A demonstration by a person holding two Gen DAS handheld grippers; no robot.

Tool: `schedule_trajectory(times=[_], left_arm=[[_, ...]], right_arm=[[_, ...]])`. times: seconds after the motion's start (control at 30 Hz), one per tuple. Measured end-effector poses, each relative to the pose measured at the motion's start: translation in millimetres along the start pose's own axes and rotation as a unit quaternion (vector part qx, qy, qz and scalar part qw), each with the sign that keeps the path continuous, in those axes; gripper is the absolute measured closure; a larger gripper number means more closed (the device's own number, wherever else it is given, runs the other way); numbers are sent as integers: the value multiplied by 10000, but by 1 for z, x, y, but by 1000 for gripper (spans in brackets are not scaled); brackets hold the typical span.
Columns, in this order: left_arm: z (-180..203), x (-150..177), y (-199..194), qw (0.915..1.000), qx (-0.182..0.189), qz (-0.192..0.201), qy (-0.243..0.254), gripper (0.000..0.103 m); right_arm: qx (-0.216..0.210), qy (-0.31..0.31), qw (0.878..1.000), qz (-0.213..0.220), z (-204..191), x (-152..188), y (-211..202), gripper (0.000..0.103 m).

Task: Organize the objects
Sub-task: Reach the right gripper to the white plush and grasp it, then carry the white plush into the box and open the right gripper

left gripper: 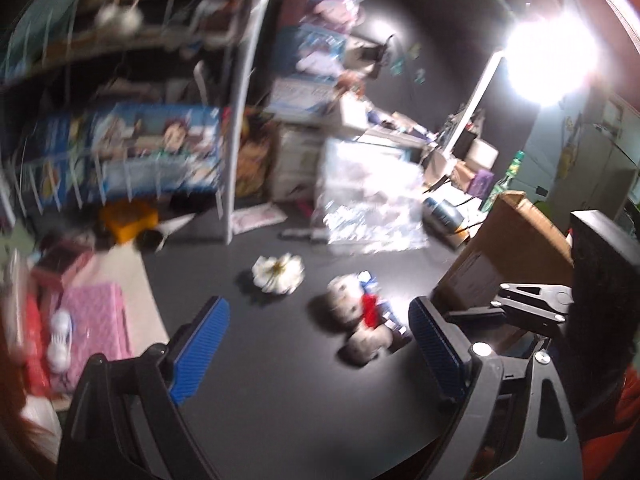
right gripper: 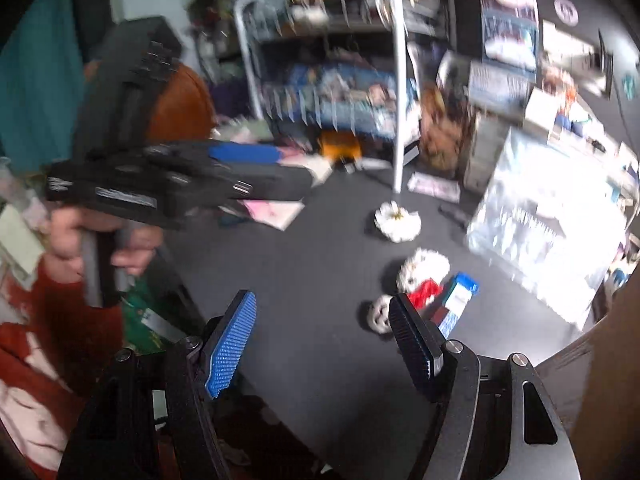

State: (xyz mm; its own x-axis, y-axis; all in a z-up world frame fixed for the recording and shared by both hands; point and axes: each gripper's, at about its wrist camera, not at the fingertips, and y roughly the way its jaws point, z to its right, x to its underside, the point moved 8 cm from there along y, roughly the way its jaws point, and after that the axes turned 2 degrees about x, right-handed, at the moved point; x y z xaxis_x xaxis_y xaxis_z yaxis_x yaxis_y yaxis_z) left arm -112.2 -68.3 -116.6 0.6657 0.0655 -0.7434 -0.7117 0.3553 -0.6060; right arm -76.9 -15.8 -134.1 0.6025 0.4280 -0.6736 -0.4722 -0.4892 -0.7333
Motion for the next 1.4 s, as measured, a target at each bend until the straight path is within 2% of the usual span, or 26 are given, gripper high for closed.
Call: schedule_trajectory(times=[0.17, 0.43, 0.53, 0.6, 0.77, 0.87, 1.07, 1.13, 1.2, 1.23, 1.3, 1.4], left_arm=[[-24, 23, 12, 9995, -48, -202, -257, 13], [-35, 35, 21, 9985, -37, -338, -436, 13], [-36, 34, 20, 9983, -64, -350, -458, 13], [-35, 34, 19, 9983, -95, -355, -452, 13], [-28, 34, 18, 9984, -71, -400, -385, 13], [-16, 35, 17, 9985, 36, -468, -297, 13], [31, 31, 9, 9957, 712, -591, -9, 14], [49, 26, 4, 9931, 1001, -606, 88, 18], [67, 20, 0, 9904, 1215, -632, 208, 31], [75, 17, -3, 9896, 1262, -632, 290, 34], [92, 10, -7, 9875, 1391, -627, 401, 48], [118, -4, -16, 9843, 1573, -555, 577, 60]], right_arm=[[514, 25, 9980, -371, 25, 17, 44, 37], [591, -80, 9959, -682, 39, 20, 75, 45], [528, -110, 9958, -745, 39, 21, 79, 53], [560, -161, 9952, -784, 38, 22, 82, 67], [598, -315, 9949, -755, 36, 22, 79, 70], [390, -234, 9968, -653, 30, 20, 69, 70], [44, -346, 9992, -170, 7, 3, 25, 70], [-7, -469, 9989, 36, -1, -2, 6, 70], [-131, -615, 9975, 320, -10, -8, -17, 70], [-122, -654, 9970, 397, -11, -9, -25, 70], [-33, -754, 9955, 579, -11, -14, -43, 70], [68, -855, 9930, 816, -10, -18, -72, 70]])
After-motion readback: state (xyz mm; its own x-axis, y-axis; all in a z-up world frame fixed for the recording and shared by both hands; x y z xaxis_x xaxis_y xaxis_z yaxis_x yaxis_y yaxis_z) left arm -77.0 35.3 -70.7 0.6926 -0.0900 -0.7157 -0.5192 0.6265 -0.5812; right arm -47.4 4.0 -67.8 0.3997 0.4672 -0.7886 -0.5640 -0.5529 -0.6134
